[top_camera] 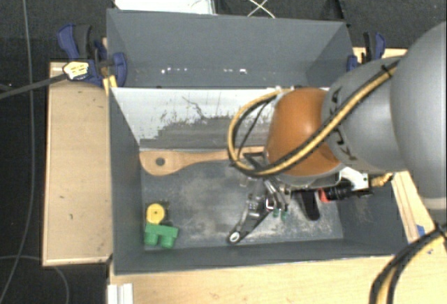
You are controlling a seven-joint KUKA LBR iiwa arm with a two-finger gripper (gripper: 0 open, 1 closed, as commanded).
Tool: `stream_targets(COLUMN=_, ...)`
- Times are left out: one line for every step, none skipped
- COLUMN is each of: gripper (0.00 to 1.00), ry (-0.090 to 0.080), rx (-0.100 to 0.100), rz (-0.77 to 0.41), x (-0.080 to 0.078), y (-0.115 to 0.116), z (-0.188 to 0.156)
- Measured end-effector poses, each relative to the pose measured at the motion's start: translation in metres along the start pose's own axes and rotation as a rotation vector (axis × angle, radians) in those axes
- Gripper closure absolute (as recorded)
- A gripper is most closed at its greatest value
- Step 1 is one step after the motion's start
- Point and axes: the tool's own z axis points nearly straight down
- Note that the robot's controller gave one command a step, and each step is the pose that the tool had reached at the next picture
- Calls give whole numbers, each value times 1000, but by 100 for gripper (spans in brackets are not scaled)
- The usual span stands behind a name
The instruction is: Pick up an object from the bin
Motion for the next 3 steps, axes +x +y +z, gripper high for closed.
stream_targets(gripper=0, ry=-49, rx=-15, rz=-209, x=-25, y=-31, z=-30)
stream_targets(gripper=0, ry=-20, rx=-9, rz=-9, x=-72, y=-47, z=-8)
stream_targets(gripper=0, ry=-31, rx=-13, rz=-54, x=-58, y=-57, z=-3)
